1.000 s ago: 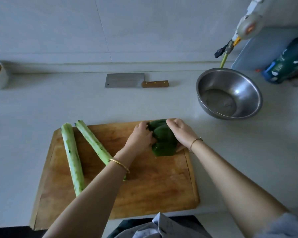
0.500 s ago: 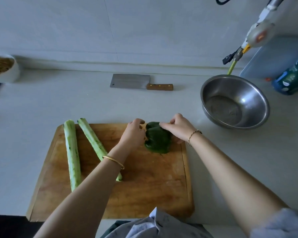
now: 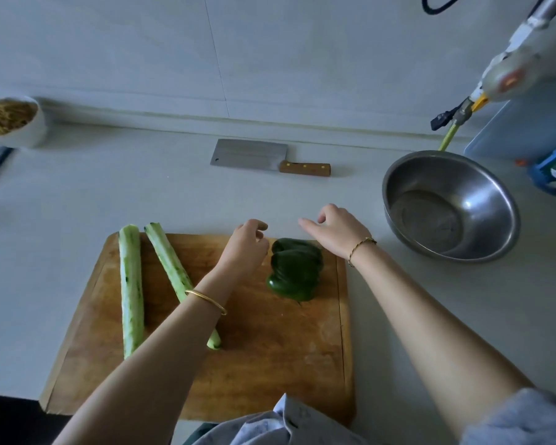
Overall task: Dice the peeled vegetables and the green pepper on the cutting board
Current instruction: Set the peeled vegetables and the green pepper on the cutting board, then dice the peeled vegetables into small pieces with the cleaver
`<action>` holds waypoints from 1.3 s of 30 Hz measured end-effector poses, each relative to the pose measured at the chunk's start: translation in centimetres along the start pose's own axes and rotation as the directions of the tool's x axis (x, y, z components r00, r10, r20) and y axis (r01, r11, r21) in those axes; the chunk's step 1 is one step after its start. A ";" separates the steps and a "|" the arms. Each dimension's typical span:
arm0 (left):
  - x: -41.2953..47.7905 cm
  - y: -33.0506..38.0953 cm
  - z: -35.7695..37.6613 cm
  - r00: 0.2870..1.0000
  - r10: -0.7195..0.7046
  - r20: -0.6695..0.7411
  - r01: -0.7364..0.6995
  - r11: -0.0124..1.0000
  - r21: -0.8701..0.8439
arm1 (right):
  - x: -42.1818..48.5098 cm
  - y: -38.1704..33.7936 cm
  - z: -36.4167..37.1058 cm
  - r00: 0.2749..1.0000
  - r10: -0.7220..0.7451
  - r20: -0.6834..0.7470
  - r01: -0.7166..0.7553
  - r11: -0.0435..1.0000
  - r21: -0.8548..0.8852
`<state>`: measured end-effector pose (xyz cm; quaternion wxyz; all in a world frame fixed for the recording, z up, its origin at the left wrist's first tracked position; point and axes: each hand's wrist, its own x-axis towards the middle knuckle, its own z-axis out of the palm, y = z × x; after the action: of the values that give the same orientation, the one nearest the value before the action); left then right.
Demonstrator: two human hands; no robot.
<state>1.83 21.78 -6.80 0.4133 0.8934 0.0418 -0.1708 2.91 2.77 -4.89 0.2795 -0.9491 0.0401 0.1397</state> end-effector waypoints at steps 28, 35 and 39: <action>1.2 -1.1 -2.3 0.960 -0.145 -0.241 0.123 0.987 -0.103 | 15.8 -1.5 2.6 0.980 -0.189 -0.057 0.100 0.727 -0.679; -1.9 -1.4 -3.8 0.921 -0.139 -0.365 0.081 0.982 -0.169 | 10.6 -6.4 0.9 0.981 -0.187 -0.047 0.151 0.895 -0.419; -5.0 -2.8 -5.3 0.829 -0.183 -0.528 0.096 0.977 -0.188 | 5.0 -10.0 -0.7 0.962 -0.264 -0.075 0.241 0.943 -0.228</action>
<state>-2.03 27.93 -3.91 0.4383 0.8651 0.2355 0.0630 9.46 10.82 -0.53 0.1874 -0.9772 -0.0827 0.0564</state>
